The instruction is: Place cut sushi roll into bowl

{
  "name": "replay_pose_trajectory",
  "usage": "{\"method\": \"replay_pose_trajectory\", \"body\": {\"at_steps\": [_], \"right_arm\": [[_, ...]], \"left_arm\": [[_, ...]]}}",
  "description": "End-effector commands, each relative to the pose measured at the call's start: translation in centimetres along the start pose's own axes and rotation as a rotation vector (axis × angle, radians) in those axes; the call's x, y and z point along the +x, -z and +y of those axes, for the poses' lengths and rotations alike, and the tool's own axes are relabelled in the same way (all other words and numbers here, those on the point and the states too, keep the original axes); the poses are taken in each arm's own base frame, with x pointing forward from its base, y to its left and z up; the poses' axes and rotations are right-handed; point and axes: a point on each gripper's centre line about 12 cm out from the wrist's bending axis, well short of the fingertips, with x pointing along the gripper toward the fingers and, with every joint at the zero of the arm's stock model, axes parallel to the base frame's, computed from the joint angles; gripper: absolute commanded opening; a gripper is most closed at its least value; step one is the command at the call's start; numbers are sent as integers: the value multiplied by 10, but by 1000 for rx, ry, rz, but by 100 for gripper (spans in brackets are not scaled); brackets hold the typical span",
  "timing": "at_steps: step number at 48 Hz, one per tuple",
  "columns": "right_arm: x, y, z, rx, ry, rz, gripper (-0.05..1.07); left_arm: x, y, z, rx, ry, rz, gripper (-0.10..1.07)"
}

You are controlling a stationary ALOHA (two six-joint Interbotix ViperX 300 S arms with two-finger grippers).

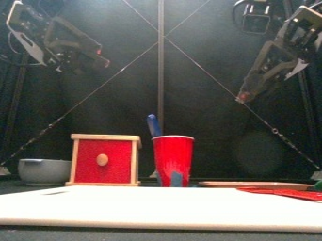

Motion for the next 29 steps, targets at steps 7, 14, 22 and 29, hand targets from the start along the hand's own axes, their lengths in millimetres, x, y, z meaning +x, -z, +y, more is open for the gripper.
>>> {"method": "replay_pose_trajectory", "body": {"at_steps": [7, 14, 22, 29], "right_arm": [[-9, -15, 0, 2, -15, -60, 80], [-8, -11, 0, 5, -22, -49, 80], [-8, -9, 1, 12, -36, -42, 80], [-7, -7, 1, 29, -38, -32, 80]], "left_arm": [[13, 3, -3, -2, 2, 22, 87], [15, 6, -3, -1, 1, 32, 87], [15, 5, -3, 0, 0, 27, 87], [15, 5, -1, 5, -6, 27, 87]]}}
